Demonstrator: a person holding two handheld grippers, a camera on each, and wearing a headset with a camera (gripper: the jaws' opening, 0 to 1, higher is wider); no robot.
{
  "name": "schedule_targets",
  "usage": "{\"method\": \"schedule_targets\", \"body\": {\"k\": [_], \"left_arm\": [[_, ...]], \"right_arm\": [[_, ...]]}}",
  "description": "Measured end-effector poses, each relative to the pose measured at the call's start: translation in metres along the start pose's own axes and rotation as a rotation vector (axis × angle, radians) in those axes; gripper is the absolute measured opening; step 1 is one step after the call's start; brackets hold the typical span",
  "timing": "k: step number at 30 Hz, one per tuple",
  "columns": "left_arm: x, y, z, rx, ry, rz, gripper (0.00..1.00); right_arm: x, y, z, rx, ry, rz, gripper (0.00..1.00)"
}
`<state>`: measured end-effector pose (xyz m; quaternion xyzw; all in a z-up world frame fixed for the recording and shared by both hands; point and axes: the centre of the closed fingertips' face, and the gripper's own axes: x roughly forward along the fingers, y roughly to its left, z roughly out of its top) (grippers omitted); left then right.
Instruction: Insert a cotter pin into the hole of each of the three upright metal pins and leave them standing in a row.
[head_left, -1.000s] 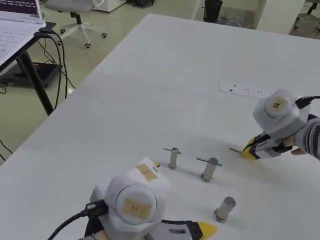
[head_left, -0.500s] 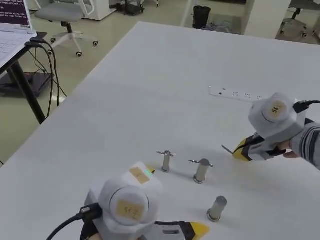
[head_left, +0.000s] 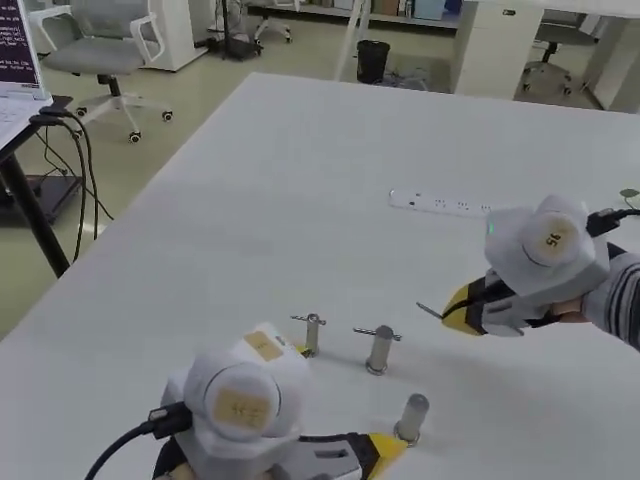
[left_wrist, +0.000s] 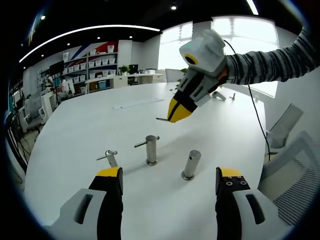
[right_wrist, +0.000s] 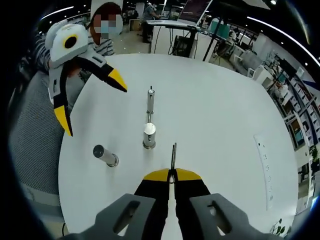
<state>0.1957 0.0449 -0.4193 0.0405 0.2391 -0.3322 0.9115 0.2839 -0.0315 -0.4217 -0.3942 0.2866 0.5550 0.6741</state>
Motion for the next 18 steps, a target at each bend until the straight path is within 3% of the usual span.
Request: {"method": "schedule_targets", "body": {"k": [11,18], "left_arm": [[-0.002,-0.009,0.021,0.020,-0.023,-0.050,0.58],[0.000,-0.015,0.028,-0.037,-0.037,-0.089,0.47]], "right_arm": [[-0.013,0.038,0.020,-0.134,-0.038,0.026,0.00],[-0.017,0.061,0.028,-0.229,-0.063,0.042,0.00]]}}
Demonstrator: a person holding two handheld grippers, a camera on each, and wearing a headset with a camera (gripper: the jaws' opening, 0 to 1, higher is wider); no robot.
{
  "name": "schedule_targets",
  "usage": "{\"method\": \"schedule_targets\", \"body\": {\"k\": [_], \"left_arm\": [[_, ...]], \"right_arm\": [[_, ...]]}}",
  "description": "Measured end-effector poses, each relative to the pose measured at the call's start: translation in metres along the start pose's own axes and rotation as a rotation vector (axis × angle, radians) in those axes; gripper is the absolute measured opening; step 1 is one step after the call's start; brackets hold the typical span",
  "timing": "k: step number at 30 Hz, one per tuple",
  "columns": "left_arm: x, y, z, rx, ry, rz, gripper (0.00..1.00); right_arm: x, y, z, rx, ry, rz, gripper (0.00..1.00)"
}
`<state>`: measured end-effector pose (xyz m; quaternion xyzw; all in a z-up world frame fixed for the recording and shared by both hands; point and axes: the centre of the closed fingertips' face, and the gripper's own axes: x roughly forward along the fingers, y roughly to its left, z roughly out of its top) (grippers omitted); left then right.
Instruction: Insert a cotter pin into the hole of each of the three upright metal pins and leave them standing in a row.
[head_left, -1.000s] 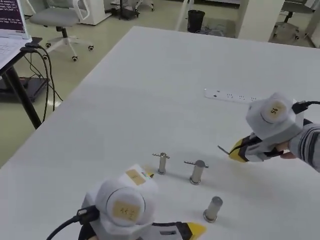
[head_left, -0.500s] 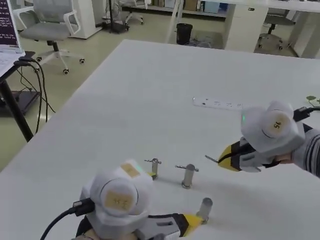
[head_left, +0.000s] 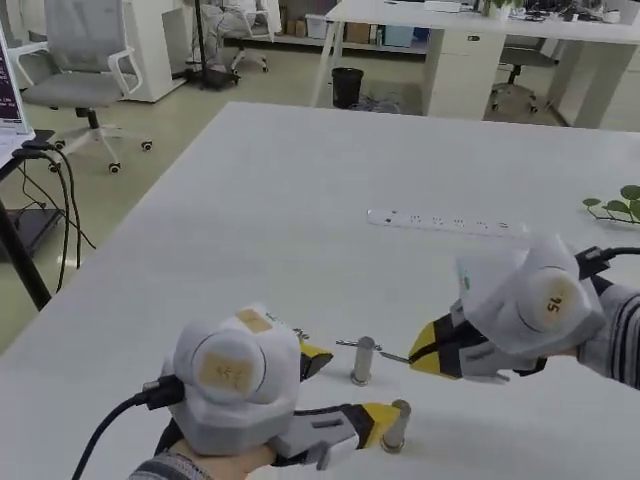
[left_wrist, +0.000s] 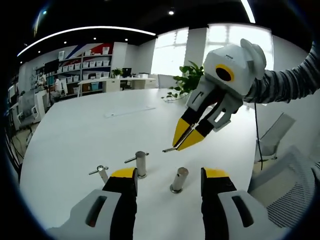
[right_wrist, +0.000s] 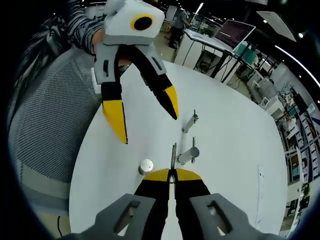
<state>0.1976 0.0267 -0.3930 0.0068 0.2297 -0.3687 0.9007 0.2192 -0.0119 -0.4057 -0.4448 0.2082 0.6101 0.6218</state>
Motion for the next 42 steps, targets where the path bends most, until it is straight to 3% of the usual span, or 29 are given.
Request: {"method": "schedule_targets", "body": {"k": [7,11,25,36,42], "left_arm": [[0.000,-0.005,-0.001,-0.067,0.003,-0.032,0.35],[-0.001,-0.008,0.001,-0.114,-0.015,-0.053,0.27],[-0.003,-0.017,0.008,-0.257,-0.072,-0.103,0.03],[-0.003,-0.022,0.007,-0.262,-0.065,-0.122,0.00],[-0.003,-0.024,0.008,-0.221,-0.066,-0.129,0.00]], "right_arm": [[-0.001,0.016,0.013,-0.052,-0.030,0.008,0.00],[-0.001,0.022,0.019,-0.080,-0.039,0.007,0.00],[-0.006,0.029,0.029,-0.094,-0.068,-0.003,0.00],[-0.006,0.029,0.031,-0.068,-0.077,-0.011,0.00],[-0.007,0.028,0.031,-0.043,-0.083,-0.024,0.00]]}}
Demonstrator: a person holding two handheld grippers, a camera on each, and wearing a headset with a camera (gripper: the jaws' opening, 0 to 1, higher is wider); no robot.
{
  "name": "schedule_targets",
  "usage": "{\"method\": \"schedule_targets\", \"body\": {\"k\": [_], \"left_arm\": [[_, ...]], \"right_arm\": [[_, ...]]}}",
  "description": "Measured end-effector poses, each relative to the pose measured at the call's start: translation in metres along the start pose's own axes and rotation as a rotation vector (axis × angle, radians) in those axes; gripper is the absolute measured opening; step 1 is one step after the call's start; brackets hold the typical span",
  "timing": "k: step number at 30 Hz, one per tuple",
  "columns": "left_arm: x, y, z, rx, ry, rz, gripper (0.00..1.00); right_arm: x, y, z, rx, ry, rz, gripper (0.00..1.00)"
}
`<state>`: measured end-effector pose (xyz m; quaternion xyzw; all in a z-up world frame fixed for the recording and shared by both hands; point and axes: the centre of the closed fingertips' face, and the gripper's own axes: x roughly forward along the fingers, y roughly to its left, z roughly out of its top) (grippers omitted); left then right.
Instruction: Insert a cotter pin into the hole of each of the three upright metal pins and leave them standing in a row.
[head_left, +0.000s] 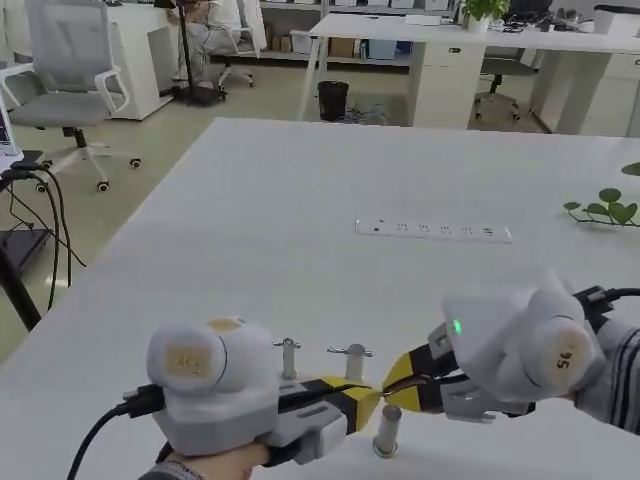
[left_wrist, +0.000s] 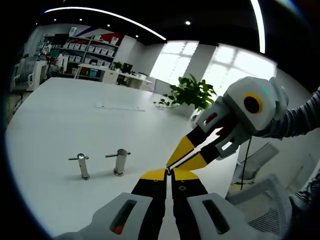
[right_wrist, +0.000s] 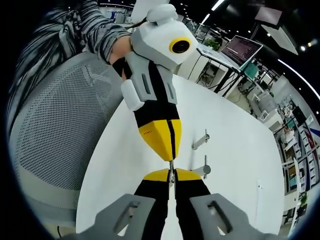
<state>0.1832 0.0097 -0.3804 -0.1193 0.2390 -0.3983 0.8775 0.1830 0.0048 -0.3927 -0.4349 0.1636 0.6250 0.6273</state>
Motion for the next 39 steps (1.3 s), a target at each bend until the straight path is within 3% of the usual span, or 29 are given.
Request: {"method": "schedule_targets", "body": {"k": [6,13,27,31,39], "left_arm": [[0.001,-0.003,-0.005,0.124,0.040,-0.014,0.00],[-0.001,-0.008,-0.004,0.252,0.051,-0.049,0.00],[-0.003,-0.014,-0.004,0.322,0.063,-0.099,0.00],[-0.004,-0.013,-0.005,0.334,0.070,-0.104,0.00],[-0.004,-0.010,-0.007,0.380,0.075,-0.064,0.01]], "right_arm": [[0.000,0.001,-0.003,0.036,0.003,0.003,0.01],[0.001,0.004,-0.008,0.097,-0.008,0.029,0.04],[0.003,0.013,-0.009,0.168,-0.035,0.078,0.00],[0.002,0.014,-0.008,0.159,-0.030,0.083,0.00],[0.001,0.017,-0.009,0.104,-0.002,0.084,0.00]]}}
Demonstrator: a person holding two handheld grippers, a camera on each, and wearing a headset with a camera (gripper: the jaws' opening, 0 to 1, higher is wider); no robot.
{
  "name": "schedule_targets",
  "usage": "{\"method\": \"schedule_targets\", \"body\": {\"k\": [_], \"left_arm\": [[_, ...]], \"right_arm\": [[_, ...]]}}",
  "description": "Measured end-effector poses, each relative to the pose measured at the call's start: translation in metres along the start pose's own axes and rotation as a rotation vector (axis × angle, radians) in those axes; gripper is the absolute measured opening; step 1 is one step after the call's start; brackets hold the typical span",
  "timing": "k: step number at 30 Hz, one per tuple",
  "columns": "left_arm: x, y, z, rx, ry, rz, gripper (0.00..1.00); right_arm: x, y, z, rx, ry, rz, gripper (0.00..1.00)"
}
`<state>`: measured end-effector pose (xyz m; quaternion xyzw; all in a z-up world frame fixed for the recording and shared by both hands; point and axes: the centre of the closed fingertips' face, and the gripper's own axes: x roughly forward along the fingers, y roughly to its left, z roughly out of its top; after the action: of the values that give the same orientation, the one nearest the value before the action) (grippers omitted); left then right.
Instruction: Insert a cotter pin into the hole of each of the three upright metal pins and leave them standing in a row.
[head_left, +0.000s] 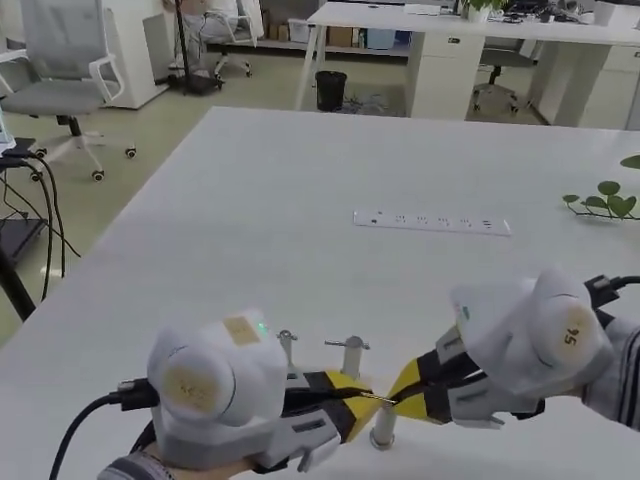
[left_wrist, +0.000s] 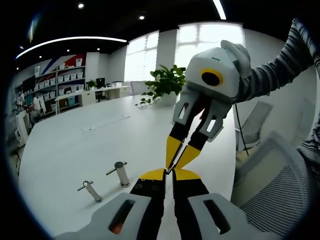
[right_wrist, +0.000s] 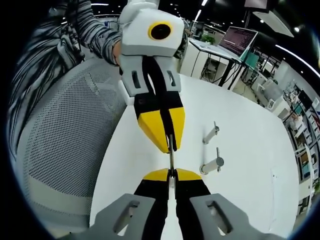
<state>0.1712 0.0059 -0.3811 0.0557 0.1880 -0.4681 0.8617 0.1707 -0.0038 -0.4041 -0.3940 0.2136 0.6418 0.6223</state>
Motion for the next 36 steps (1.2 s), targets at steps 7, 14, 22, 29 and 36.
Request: {"method": "schedule_targets", "body": {"k": [7,14,22,29,36], "left_arm": [[0.005,0.002,-0.007,0.011,0.015,0.030,0.12],[0.011,0.007,-0.012,0.006,0.020,0.062,0.19],[0.026,0.006,-0.021,0.000,0.047,0.067,0.22],[0.032,0.009,-0.026,0.016,0.082,0.081,0.24],[0.032,0.011,-0.029,0.011,0.092,0.091,0.24]], "right_arm": [[-0.002,-0.006,-0.008,-0.022,0.035,-0.028,0.00],[-0.006,-0.014,-0.027,0.003,0.072,-0.060,0.00],[-0.007,-0.012,-0.036,0.035,0.070,-0.053,0.00],[-0.005,-0.009,-0.046,0.046,0.085,-0.049,0.00],[-0.002,-0.009,-0.048,0.051,0.088,-0.047,0.00]]}}
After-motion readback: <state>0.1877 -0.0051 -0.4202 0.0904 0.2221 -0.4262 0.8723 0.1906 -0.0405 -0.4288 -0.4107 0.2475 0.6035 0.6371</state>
